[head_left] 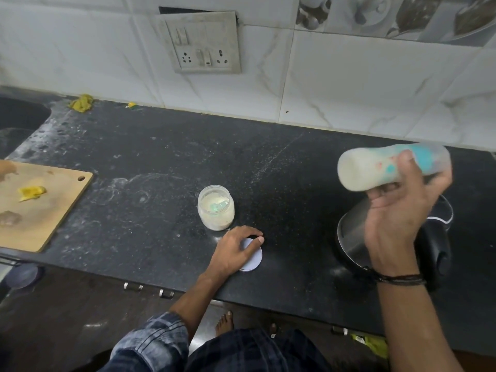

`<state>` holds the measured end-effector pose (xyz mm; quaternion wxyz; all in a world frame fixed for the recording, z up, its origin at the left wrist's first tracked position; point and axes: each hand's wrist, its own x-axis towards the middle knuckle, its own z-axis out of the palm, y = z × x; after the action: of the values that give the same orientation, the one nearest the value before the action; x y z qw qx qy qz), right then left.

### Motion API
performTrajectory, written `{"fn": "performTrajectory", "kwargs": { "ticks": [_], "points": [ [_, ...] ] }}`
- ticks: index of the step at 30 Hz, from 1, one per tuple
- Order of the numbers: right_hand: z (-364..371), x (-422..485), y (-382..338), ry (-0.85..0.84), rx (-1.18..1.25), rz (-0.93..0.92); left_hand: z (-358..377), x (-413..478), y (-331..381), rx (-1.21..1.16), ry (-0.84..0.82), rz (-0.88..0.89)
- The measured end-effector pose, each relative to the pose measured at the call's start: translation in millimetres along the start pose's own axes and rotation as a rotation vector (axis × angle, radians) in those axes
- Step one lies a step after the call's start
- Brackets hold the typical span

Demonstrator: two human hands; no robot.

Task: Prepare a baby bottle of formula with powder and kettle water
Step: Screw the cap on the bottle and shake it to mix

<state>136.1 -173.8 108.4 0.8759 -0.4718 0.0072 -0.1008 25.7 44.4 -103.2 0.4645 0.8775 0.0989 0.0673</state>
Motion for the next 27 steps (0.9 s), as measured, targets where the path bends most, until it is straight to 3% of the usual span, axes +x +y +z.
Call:
{"fn": "performTrajectory", "kwargs": {
  "ticks": [5,10,14,17,19,22,27],
  "points": [
    [2.2,-7.6,8.2,-0.181,-0.219,0.08,0.0,-0.6,-1.3,-0.007,0.001,0.014],
    [2.0,-8.3,12.6,0.007,-0.043,0.048,0.0,0.2,-0.8,0.01,0.006,0.01],
    [4.5,-15.7,16.7,-0.193,-0.209,0.131,-0.2,-0.3,-2.6,0.006,-0.006,0.019],
    [4.8,-15.7,12.2,-0.035,-0.019,0.067,-0.2,0.1,-0.3,0.011,0.001,0.011],
    [4.9,-13.8,15.9,-0.011,-0.02,0.092,-0.2,0.3,-0.2,0.015,0.002,0.011],
    [3.9,-15.3,17.6,-0.2,-0.221,0.148,-0.9,-0.2,-1.7,0.014,-0.004,0.016],
    [1.0,-8.7,11.8,-0.009,-0.041,0.046,-0.6,0.0,1.9,0.018,0.004,0.015]
  ]
}}
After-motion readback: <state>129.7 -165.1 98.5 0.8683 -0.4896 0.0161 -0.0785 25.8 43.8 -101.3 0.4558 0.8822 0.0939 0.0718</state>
